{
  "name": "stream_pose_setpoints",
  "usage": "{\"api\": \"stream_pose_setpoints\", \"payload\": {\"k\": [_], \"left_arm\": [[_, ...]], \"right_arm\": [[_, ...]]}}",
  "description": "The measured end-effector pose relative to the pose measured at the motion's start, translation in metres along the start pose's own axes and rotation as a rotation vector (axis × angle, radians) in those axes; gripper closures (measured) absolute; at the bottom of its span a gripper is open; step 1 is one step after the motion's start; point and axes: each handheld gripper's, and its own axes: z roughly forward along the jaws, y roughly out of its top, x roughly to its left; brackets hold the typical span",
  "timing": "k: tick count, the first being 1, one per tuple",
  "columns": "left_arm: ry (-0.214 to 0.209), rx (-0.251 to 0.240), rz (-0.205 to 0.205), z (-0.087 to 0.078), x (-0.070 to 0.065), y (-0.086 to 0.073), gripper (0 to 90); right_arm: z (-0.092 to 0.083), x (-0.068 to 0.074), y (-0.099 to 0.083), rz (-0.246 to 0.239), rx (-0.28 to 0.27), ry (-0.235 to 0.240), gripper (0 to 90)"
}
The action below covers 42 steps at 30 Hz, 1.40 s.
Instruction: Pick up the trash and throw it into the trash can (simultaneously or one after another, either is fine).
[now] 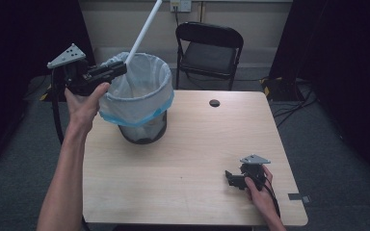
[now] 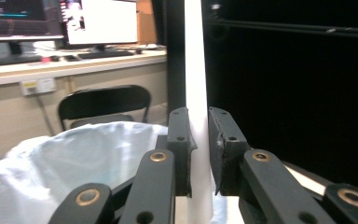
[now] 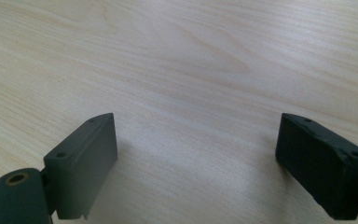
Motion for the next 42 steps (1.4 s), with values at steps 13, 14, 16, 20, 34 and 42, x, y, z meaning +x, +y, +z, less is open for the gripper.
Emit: {"api": "stream_pose_setpoints", "payload": {"k": [13,14,16,20,34,42], "left_arm": [[0.039,0.064,-0.039,0.021,0.028,-0.007,79.8],[0.041,0.078,-0.034,0.023,0.028,-0.008,79.8],[0.05,0.103,-0.027,0.03,0.03,-0.009,79.7],[0.056,0.107,-0.052,0.031,0.037,-0.013,79.3],[0.125,0.135,-0.082,0.035,0.04,-0.022,39.2],[0.11,0.139,-0.076,0.034,0.033,-0.018,21.8]], "right_arm": [[0.0,0.0,0.0,0.0,0.0,0.0,11.8],[0.0,0.0,0.0,0.0,0.0,0.0,11.8],[0.0,0.0,0.0,0.0,0.0,0.0,11.8],[0.0,0.0,0.0,-0.001,0.0,-0.001,11.8],[0.0,0.0,0.0,0.0,0.0,0.0,11.8],[0.0,0.0,0.0,0.0,0.0,0.0,11.8]]}}
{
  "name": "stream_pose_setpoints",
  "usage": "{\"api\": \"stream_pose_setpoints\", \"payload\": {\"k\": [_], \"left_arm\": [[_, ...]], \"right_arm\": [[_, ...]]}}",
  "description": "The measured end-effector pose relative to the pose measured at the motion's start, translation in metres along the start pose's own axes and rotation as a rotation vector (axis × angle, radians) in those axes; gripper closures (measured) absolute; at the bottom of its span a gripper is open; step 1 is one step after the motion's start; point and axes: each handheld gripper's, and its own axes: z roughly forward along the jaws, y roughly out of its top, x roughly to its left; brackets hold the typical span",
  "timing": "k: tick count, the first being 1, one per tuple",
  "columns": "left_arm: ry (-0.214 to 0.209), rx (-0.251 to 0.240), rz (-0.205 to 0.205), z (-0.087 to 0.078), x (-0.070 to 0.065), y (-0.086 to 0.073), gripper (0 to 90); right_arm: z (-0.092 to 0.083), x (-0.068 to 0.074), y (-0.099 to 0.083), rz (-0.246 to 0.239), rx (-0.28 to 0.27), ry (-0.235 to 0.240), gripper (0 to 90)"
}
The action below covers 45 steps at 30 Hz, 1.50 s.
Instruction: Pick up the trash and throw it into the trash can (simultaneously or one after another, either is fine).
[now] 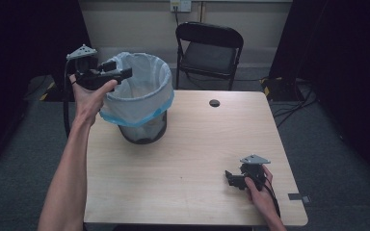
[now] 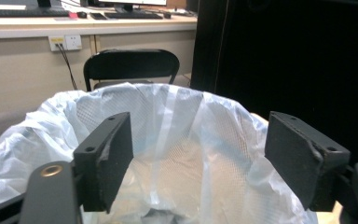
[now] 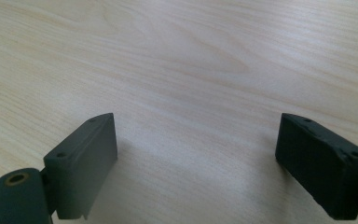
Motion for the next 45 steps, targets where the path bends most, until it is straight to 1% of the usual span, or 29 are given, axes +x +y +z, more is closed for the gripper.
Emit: {"api": "stream_pose_setpoints", "payload": {"k": [2,5,7,9,11,12,13,14,15,18,19,20,22,24,26,29,31,33,35,38,39,41,45], "left_arm": [[-0.006,0.003,0.003,-0.001,-0.002,-0.001,17.0],[-0.021,-0.01,0.016,-0.004,-0.006,-0.001,15.6],[-0.02,-0.002,0.033,-0.007,-0.009,-0.001,15.8],[-0.023,-0.002,0.031,-0.01,-0.011,-0.002,15.8],[-0.056,-0.004,0.01,-0.012,-0.011,-0.004,15.9],[-0.054,0.008,0.017,-0.013,-0.012,-0.005,15.8],[-0.041,0.006,0.018,-0.015,-0.014,-0.006,15.7],[-0.046,0.006,0.015,-0.016,-0.015,-0.006,15.7],[-0.056,0.015,0.021,-0.016,-0.016,-0.006,15.7],[-0.063,0.037,0.038,-0.018,-0.022,-0.009,16.0],[-0.069,0.034,0.036,-0.018,-0.024,-0.01,16.1],[-0.073,0.032,0.043,-0.019,-0.026,-0.011,16.1],[-0.077,0.037,0.069,-0.02,-0.032,-0.013,17.2],[-0.105,0.044,0.085,-0.021,-0.037,-0.014,19.3],[-0.113,0.042,0.112,-0.023,-0.043,-0.015,19.2],[-0.141,0.032,0.113,-0.027,-0.05,-0.016,19.2],[-0.138,0.027,0.125,-0.029,-0.054,-0.017,19.2],[-0.147,0.021,0.13,-0.032,-0.058,-0.018,19.9],[-0.142,0.023,0.149,-0.034,-0.062,-0.018,20.3],[-0.134,0.007,0.152,-0.039,-0.067,-0.018,22.7],[-0.141,0.006,0.153,-0.041,-0.068,-0.019,23.1],[-0.136,0.013,0.165,-0.043,-0.072,-0.02,23.1],[-0.141,0.005,0.163,-0.047,-0.078,-0.026,23.9]], "right_arm": [[0.0,0.0,0.0,0.0,0.0,0.0,11.8],[0.0,0.0,0.0,0.0,0.0,0.0,11.8],[0.0,0.0,0.0,0.0,0.0,0.0,11.8],[0.0,0.0,0.0,0.0,0.0,0.0,11.8],[0.0,0.0,0.0,0.0,0.0,0.0,11.8],[0.0,0.0,0.0,0.0,0.0,0.0,11.8],[0.0,0.0,0.0,-0.001,0.0,0.0,11.8],[0.0,0.0,0.0,0.0,0.0,0.0,11.8],[0.0,0.0,0.0,0.0,0.0,0.0,11.8],[0.0,0.0,0.0,0.0,0.0,0.0,11.8],[0.0,0.0,0.0,0.0,0.0,0.0,11.8],[0.0,0.0,0.0,-0.001,0.0,0.0,11.8],[0.0,0.0,0.0,-0.001,0.0,0.0,11.8],[0.0,0.0,0.0,-0.001,0.0,0.0,11.8],[0.0,0.0,0.0,0.0,0.0,0.0,11.8],[0.0,0.0,0.0,0.0,0.0,0.0,11.8],[0.0,0.0,0.0,-0.001,0.0,-0.001,11.8],[0.0,0.0,0.0,-0.001,0.0,-0.001,11.8],[0.0,0.0,0.0,-0.001,0.0,-0.001,11.8],[0.0,0.0,0.0,-0.001,0.0,0.0,11.8],[0.0,0.0,0.0,0.0,0.0,0.0,11.8],[0.0,0.0,0.0,0.0,0.0,0.0,11.8],[0.0,0.0,0.0,0.0,0.0,0.0,11.8]]}}
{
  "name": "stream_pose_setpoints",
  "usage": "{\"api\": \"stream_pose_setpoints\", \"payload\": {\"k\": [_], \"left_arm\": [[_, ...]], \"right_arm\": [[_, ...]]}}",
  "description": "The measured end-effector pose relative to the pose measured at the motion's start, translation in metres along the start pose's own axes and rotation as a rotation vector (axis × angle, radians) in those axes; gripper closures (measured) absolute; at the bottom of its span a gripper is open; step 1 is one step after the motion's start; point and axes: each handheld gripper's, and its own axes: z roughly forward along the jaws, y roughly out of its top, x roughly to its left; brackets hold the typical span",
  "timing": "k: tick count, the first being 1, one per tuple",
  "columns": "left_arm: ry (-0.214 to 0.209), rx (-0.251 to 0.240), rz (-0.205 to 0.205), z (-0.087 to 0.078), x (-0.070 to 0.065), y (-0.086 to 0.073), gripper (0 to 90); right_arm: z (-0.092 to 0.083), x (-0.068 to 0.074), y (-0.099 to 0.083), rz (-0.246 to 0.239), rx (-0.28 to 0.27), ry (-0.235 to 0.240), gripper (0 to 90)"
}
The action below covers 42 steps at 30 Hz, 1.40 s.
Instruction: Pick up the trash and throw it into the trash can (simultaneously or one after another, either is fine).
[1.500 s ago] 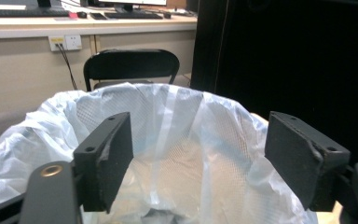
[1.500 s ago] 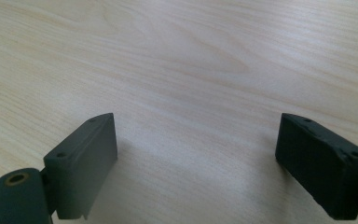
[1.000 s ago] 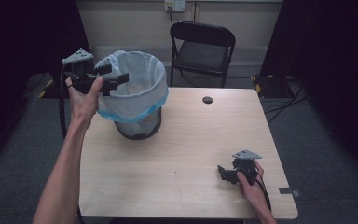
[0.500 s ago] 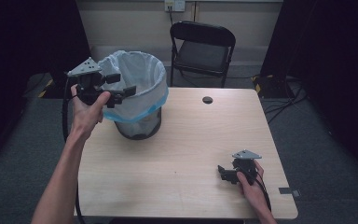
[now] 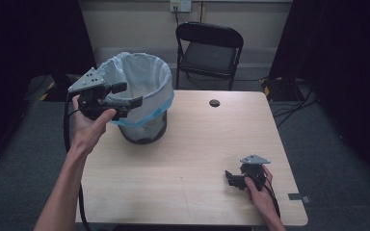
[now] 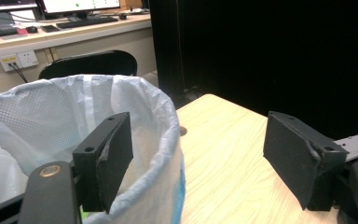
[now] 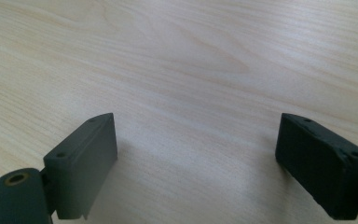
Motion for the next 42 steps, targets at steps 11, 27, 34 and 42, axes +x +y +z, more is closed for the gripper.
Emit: {"api": "stream_pose_setpoints", "payload": {"k": [11,27,34,42], "left_arm": [[-0.018,-0.018,-0.006,0.006,-0.023,-0.023,22.9],[-0.056,0.021,0.026,0.017,-0.052,-0.06,16.2],[-0.065,0.06,0.013,0.026,-0.052,-0.082,15.8],[-0.026,0.098,0.034,0.035,-0.054,-0.106,15.9]], "right_arm": [[0.0,0.0,0.0,0.0,0.0,0.0,11.8],[0.0,0.0,0.0,0.0,0.0,0.0,11.8],[0.0,0.0,0.0,-0.001,-0.001,0.0,11.8],[0.0,0.0,0.0,0.0,0.0,0.0,11.8]]}}
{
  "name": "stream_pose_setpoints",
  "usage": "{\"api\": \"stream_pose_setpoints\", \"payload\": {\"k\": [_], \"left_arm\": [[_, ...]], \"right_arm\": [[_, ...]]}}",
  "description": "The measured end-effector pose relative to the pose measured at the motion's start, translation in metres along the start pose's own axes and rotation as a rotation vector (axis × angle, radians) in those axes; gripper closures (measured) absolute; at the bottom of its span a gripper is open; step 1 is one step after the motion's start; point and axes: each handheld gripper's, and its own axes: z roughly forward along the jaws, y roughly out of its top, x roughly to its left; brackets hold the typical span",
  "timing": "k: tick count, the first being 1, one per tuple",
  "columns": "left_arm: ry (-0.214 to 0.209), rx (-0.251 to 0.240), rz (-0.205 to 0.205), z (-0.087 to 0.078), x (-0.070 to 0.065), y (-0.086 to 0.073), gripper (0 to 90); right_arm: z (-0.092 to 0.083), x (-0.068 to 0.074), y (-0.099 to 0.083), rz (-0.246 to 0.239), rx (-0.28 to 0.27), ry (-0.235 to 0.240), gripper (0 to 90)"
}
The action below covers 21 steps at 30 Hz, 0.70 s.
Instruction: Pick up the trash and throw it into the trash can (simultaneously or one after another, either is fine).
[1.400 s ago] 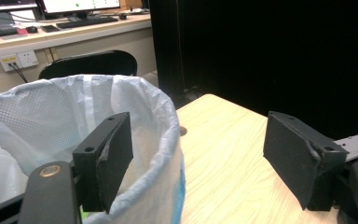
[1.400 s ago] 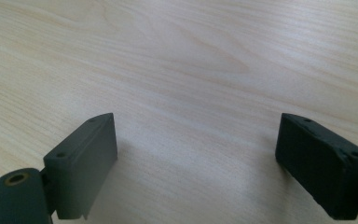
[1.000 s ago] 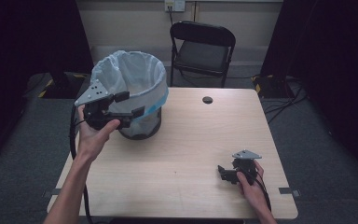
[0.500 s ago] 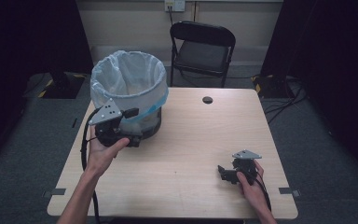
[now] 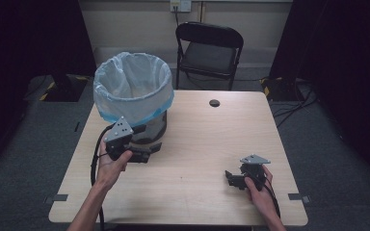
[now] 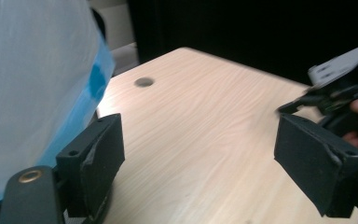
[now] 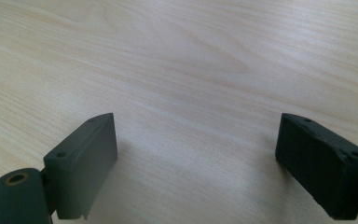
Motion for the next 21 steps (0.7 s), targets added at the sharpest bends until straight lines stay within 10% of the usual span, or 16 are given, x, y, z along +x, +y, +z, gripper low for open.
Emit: {"api": "stream_pose_setpoints", "payload": {"k": [21], "left_arm": [[-0.011,0.197,-0.109,0.032,0.011,-0.074,16.3]], "right_arm": [[0.0,0.0,0.0,0.0,0.0,0.0,11.8]]}}
